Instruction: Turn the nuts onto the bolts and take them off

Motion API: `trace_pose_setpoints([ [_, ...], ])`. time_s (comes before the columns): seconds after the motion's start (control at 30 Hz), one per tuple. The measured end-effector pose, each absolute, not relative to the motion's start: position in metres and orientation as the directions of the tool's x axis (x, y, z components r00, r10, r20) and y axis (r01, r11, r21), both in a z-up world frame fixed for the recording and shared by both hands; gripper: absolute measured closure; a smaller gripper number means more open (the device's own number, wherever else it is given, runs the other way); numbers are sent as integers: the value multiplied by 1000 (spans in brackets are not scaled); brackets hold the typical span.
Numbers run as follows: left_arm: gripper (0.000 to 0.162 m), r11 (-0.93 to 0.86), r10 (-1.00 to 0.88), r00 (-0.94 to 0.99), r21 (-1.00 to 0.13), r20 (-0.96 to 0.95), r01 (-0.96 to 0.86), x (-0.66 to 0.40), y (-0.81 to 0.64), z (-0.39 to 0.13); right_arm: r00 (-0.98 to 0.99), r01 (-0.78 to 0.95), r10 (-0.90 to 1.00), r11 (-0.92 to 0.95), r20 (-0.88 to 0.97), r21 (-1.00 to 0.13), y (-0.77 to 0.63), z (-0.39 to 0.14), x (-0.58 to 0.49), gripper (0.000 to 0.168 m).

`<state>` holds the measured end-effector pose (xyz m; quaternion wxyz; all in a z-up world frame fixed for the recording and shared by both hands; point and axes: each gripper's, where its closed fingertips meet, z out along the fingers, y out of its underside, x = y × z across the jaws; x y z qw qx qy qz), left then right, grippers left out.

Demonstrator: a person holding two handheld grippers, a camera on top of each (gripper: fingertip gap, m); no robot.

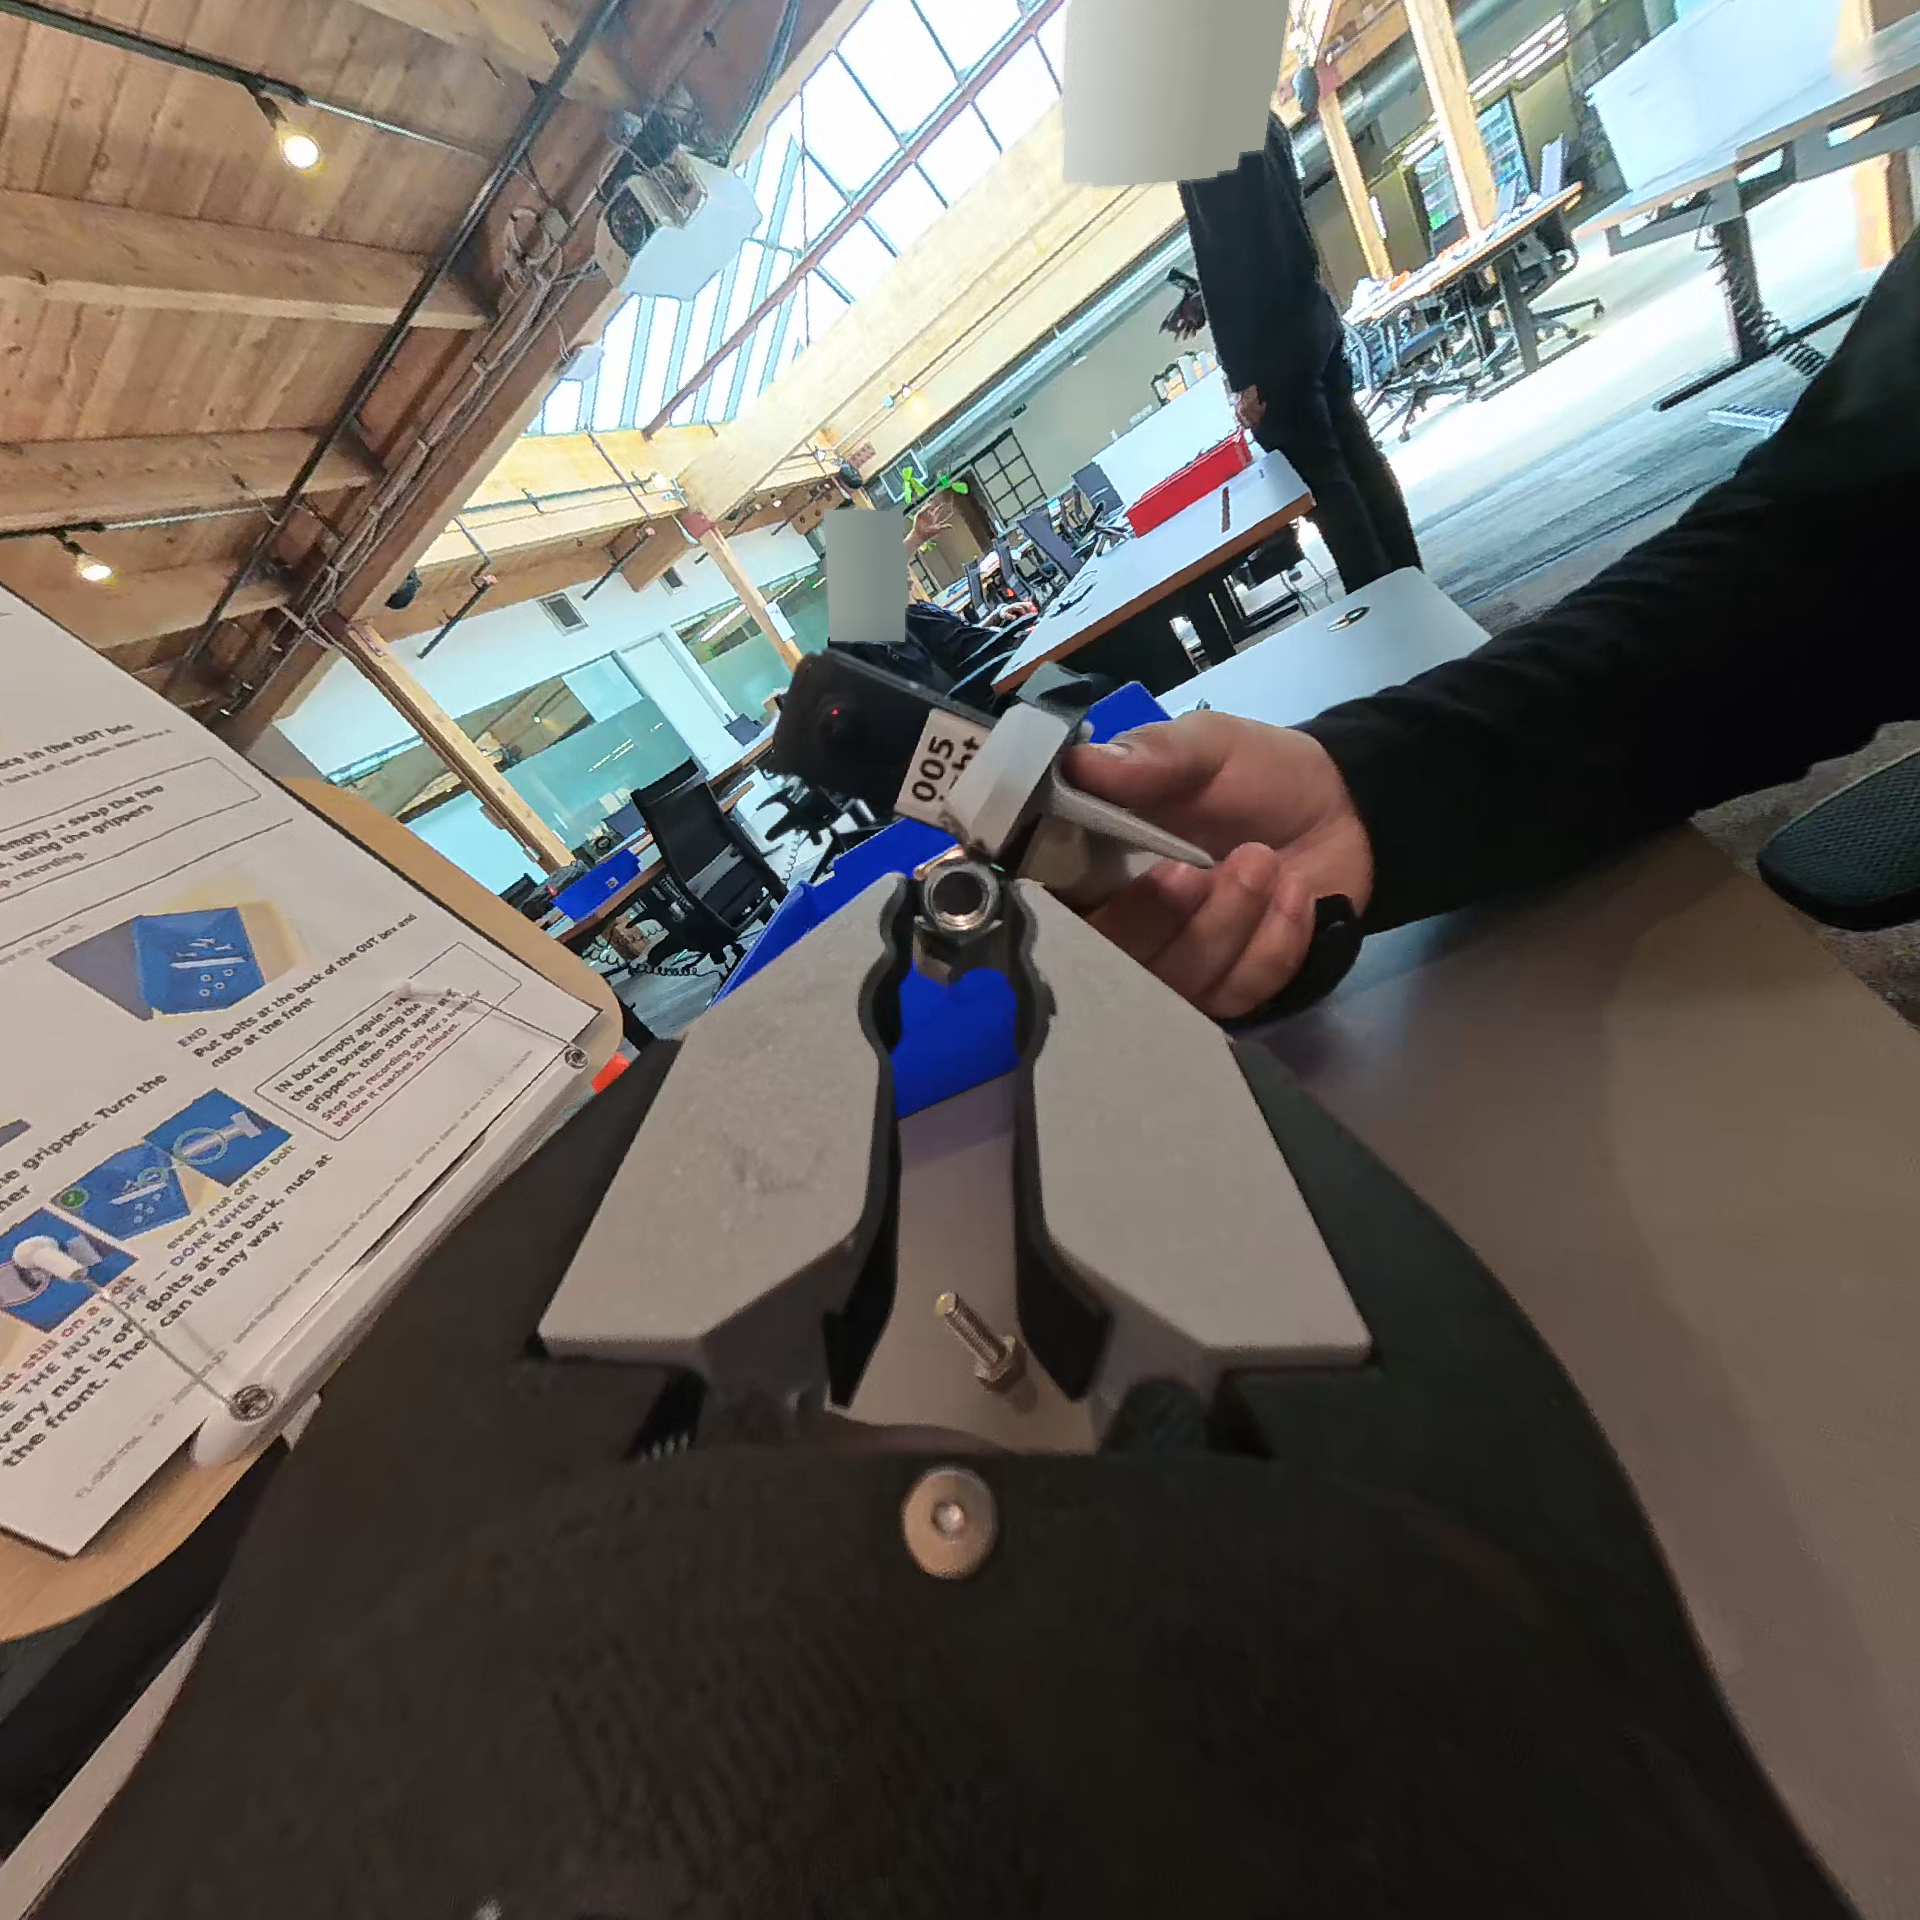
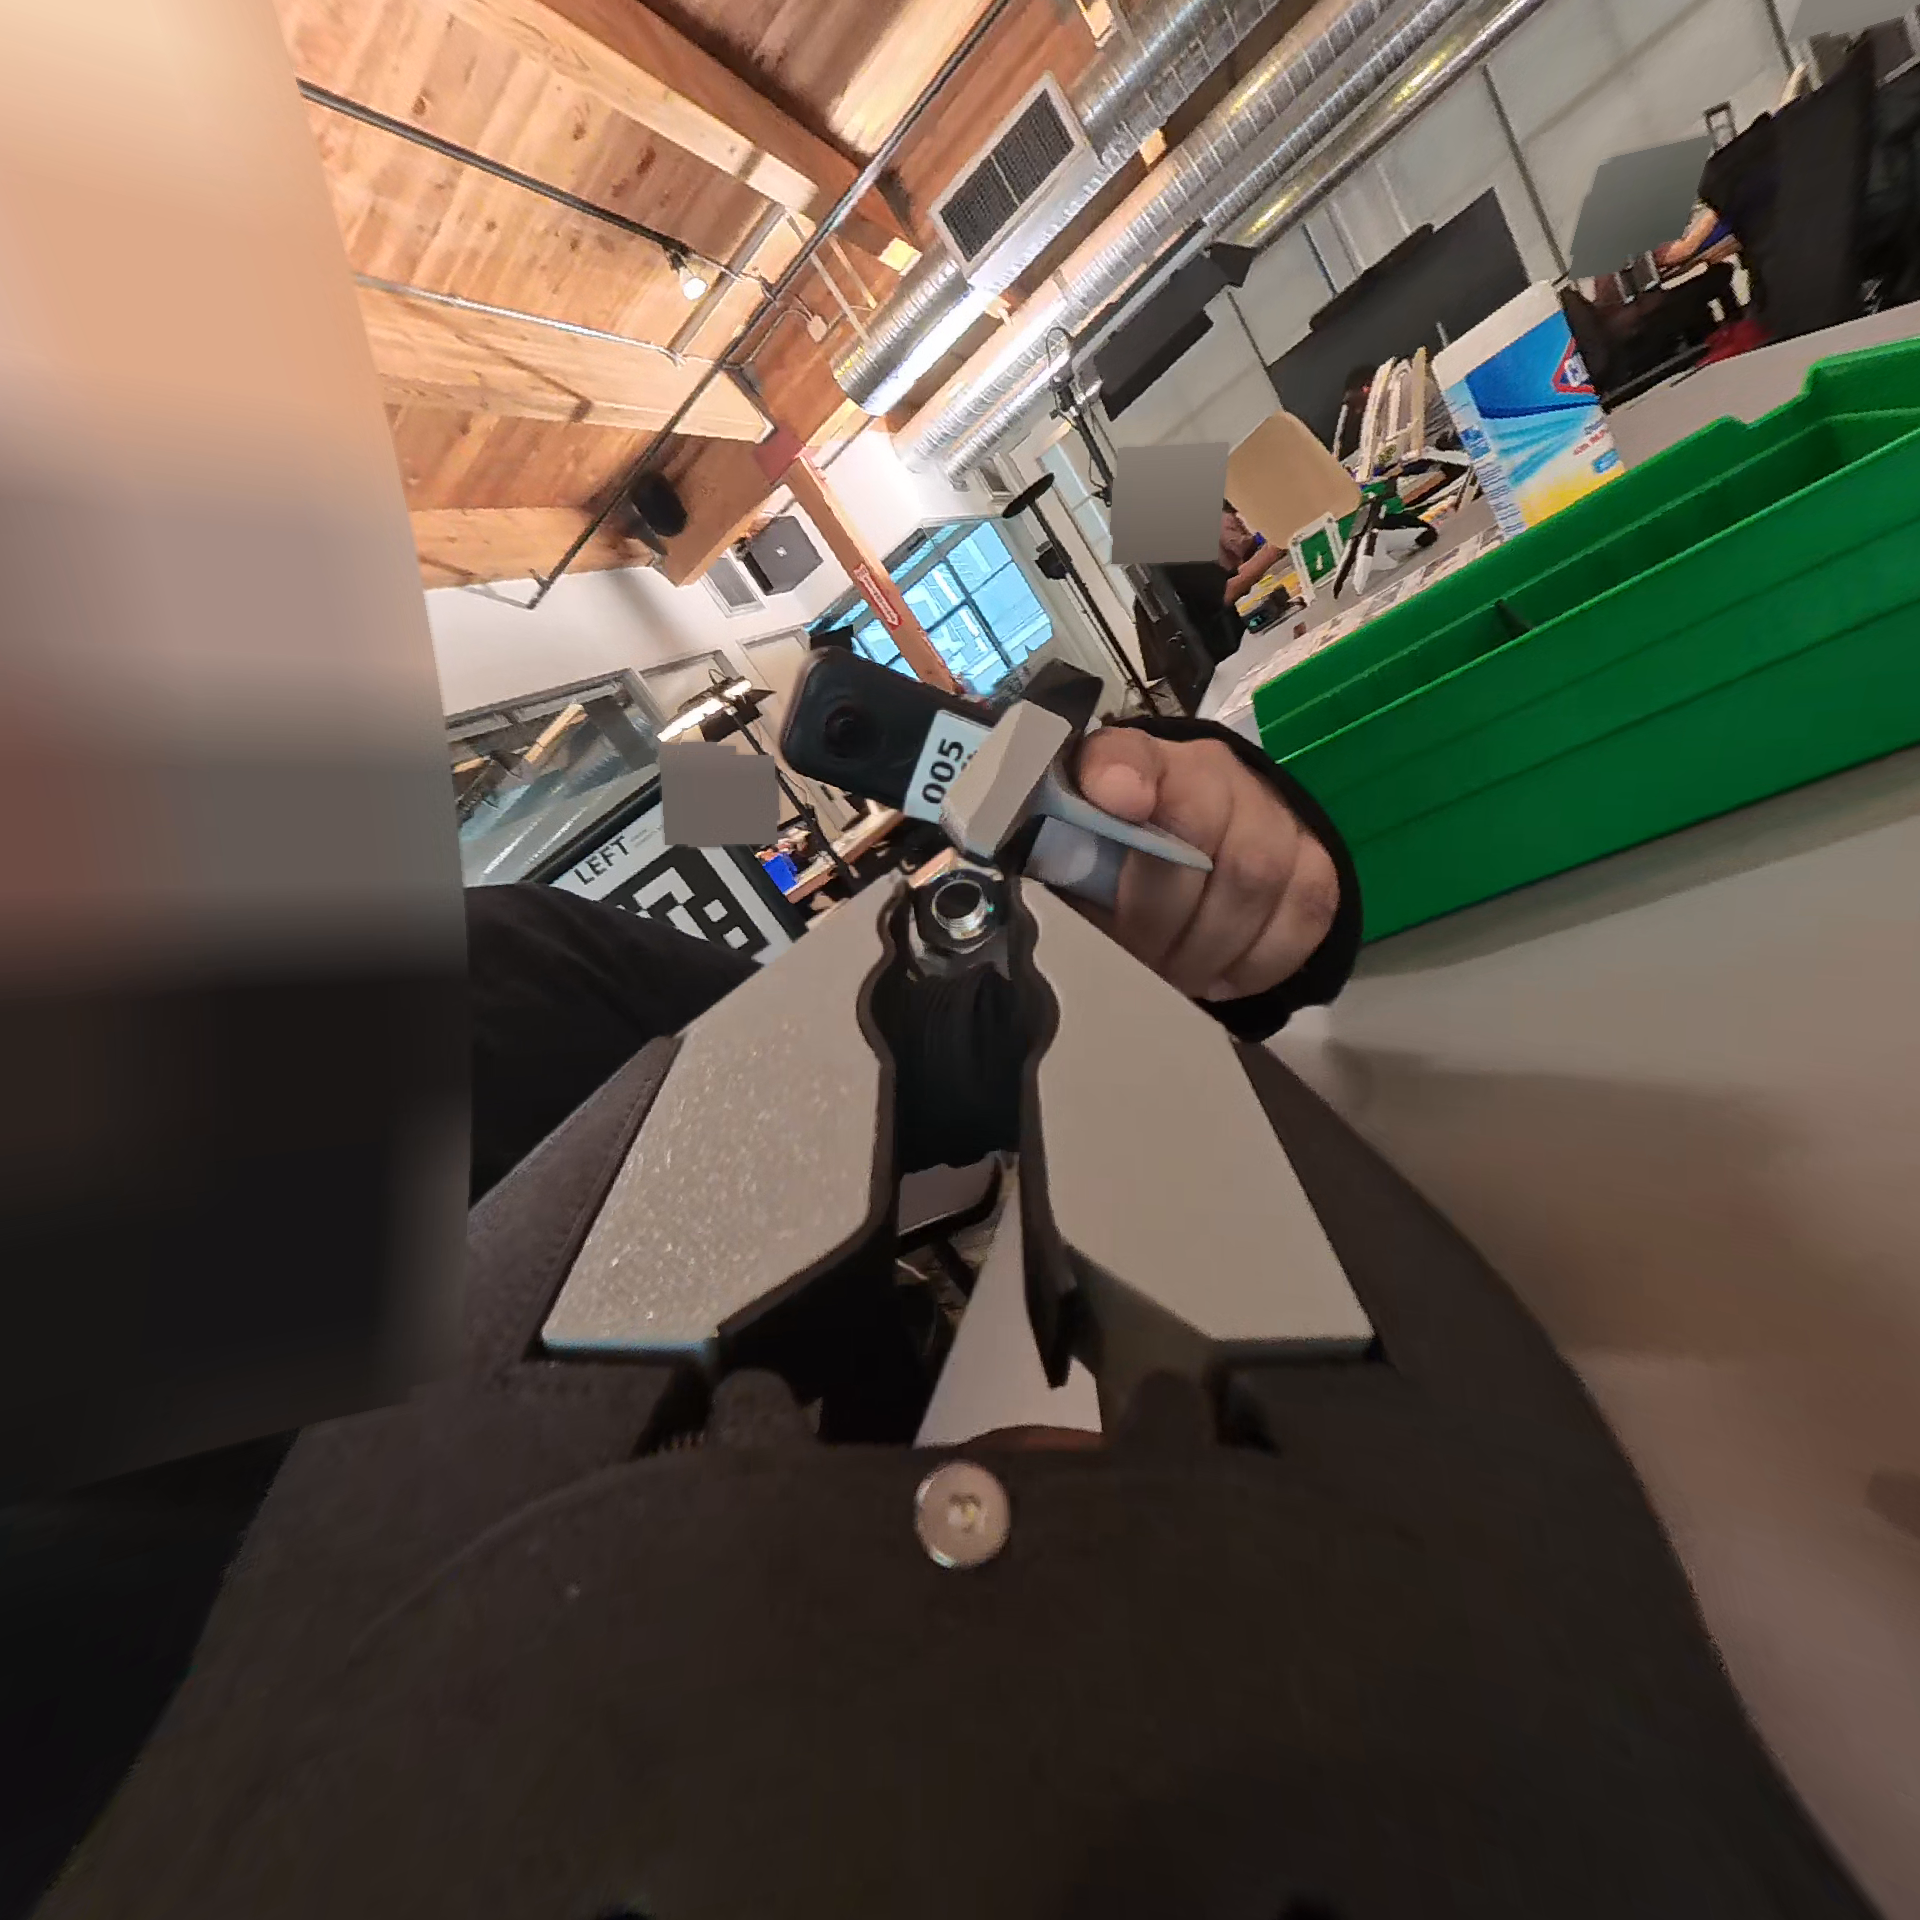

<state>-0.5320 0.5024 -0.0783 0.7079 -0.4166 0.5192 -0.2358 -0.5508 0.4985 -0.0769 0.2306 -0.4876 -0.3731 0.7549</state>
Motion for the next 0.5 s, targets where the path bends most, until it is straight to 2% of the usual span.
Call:
trace_pose_setpoints([
  [0.2,147,545,-733,413,-830,-541,-121,-533,512,-81,-336,-10,769,-580,-543,-815,507,-80,-553,153],
  [0.37,147,508,-717,463,-846,-521,-164,-535,524,-91,-177,-8,857,-493,-484,-870,520,-91,-554,154],
  [0.5,137,423,-759,478,-893,-442,-153,-539,533,-97,-38,10,900,-435,-435,-901,535,-100,-552,154],
])
